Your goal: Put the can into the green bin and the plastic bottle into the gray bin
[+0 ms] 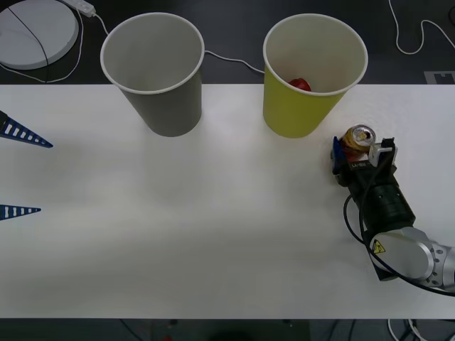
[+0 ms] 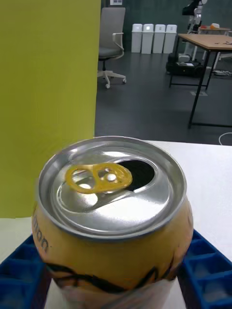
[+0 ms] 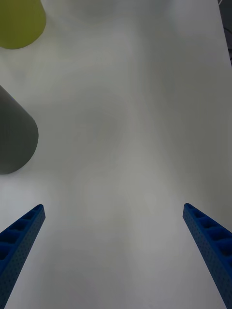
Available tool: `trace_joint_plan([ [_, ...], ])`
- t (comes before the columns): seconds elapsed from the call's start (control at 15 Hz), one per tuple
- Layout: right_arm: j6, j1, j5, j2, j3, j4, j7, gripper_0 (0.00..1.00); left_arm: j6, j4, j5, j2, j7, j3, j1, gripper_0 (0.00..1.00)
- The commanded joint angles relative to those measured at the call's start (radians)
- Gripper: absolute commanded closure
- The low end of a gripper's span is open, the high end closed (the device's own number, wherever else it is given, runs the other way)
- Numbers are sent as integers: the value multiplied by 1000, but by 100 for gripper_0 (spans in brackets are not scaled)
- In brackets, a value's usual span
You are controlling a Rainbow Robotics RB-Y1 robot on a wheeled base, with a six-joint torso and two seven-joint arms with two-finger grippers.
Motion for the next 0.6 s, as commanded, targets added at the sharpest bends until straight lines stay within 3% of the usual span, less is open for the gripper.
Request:
trace_joint_plan([
  [0.07,-3,-1,3,0,0,0,1,100,0,0,0,0,0,0,0,0],
  [0.4,-4,2,17,-4,0,0,2,100,0,0,0,0,0,0,0,0],
  [0.6,-56,29,69,-66,-28,-62,1,100,0,0,0,0,0,0,0,0],
])
